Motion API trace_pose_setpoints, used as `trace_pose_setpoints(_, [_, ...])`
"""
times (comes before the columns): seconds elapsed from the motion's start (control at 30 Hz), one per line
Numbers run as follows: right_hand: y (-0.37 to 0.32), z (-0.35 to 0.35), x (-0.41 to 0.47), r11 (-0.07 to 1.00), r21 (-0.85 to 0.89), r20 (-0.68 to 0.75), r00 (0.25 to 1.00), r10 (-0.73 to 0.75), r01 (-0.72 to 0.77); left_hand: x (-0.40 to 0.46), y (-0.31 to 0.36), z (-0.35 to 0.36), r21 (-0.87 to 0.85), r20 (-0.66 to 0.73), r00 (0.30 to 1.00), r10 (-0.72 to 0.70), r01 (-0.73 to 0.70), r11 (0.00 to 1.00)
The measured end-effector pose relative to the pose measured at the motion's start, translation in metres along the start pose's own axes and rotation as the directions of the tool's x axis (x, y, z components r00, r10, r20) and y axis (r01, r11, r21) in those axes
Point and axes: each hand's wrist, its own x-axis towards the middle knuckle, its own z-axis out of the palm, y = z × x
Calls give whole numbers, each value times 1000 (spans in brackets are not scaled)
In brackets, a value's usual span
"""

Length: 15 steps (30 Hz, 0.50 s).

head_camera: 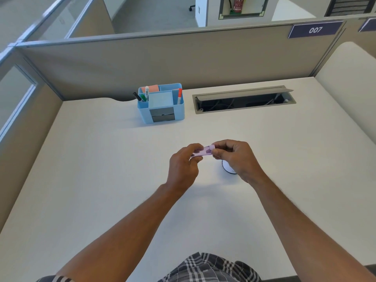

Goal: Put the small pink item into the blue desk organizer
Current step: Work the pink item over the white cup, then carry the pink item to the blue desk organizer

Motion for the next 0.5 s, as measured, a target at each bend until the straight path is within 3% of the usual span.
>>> trace_pose_setpoints(0.33, [9, 48, 11, 998, 58, 10, 1000, 10, -10, -5, -31, -20, 27, 3, 995, -100, 100, 995])
trace_pose_setpoints(0.5, [22, 82, 27, 997, 22, 35, 996, 78, -79, 6, -55, -35, 215, 112, 984, -138, 112, 970])
